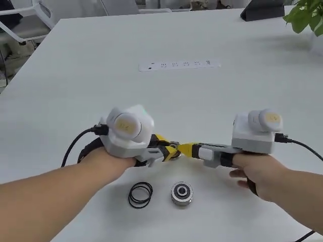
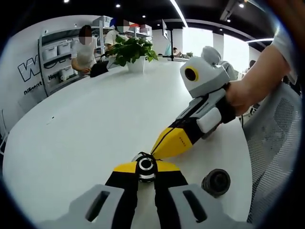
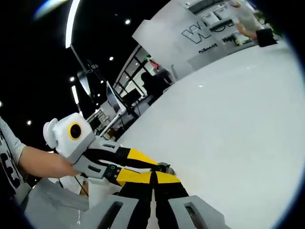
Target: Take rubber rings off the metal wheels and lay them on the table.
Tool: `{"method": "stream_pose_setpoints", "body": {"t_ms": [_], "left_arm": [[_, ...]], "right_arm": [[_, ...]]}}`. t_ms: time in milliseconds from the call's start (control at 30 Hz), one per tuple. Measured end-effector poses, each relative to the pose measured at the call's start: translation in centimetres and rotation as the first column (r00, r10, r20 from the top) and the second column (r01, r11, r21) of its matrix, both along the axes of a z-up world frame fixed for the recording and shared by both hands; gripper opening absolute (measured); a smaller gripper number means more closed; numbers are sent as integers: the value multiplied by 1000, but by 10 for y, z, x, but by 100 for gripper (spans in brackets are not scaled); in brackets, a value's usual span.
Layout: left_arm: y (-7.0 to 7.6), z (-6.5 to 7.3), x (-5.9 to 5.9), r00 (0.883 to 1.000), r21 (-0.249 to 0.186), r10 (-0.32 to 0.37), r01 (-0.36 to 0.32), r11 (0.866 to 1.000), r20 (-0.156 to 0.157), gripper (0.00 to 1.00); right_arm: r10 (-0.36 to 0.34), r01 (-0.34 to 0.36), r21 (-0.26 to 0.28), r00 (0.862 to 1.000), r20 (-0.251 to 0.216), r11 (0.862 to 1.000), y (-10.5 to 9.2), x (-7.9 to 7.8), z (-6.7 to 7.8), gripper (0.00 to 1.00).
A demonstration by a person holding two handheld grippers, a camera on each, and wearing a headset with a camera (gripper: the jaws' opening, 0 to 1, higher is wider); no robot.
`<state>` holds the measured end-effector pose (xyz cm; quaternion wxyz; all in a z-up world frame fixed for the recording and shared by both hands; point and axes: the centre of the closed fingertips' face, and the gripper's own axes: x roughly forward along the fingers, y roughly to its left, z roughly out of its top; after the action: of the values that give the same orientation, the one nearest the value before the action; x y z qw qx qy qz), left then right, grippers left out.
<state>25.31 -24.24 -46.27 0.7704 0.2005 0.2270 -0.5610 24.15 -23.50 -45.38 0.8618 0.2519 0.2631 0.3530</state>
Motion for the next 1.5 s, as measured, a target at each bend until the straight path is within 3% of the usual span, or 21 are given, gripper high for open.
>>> {"method": "stream_pose_setpoints", "body": {"t_ms": [267,800,1033,1267,1500], "left_arm": [[0,0,-2,1000,-3,-7,7,1000,-4,7],[1,0,-2,1000,-16,10,-11,1000,-11,7],[0,1,-2,1000,-6,22,-22,1000,-20,7],[4,3,-3,1000,21,12,-11,1000,-24,11],[12,18,-8,999,-25,20,-21,999,-41,14]], "right_arm": [[6,-6,4,1000,0,1000,-3,-3,2,0],[69,-67,86,997,-19,994,1,-10,12,0],[25,-25,29,1000,-13,999,-3,-4,6,0],[26,-26,25,1000,-13,999,-2,-6,5,0],[27,-26,34,1000,-5,999,-1,-7,11,0]]}}
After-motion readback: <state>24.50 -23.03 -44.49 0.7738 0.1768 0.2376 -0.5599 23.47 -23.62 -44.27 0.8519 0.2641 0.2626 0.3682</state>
